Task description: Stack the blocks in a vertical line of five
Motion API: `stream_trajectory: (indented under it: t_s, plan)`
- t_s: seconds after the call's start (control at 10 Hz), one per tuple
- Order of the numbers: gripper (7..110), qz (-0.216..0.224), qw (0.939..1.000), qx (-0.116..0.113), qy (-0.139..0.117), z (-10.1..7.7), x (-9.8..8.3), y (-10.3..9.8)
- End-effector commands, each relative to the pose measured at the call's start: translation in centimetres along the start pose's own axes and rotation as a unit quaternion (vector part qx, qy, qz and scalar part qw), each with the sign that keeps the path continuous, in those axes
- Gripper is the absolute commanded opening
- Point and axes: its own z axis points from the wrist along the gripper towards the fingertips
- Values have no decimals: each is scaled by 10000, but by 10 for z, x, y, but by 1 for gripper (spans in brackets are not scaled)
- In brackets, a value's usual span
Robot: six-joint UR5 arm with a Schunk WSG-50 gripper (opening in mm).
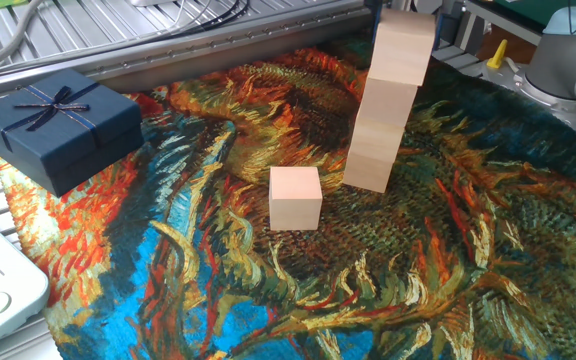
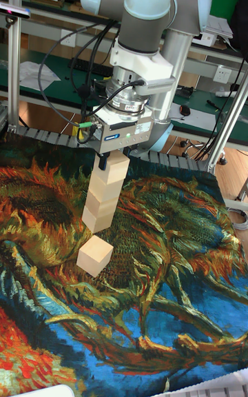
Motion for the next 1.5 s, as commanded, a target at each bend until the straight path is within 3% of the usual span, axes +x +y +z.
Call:
stream_trajectory:
  t_s: [0.0, 0.4, 0.5, 0.9, 1.2, 1.4]
  plan:
    - [66, -40, 10000, -51, -59, -2, -2, 2]
    - [66, -39, 10000, -43, -22, -4, 1, 0]
    - [88, -8, 10000, -68, -3, -4, 2, 2]
    - [88, 5, 10000, -20, 96, -17, 4, 0]
    - [88, 218, 9997, -132, -34, -42, -13, 4]
    - [88, 451, 9987, 94, -208, -50, -31, 1]
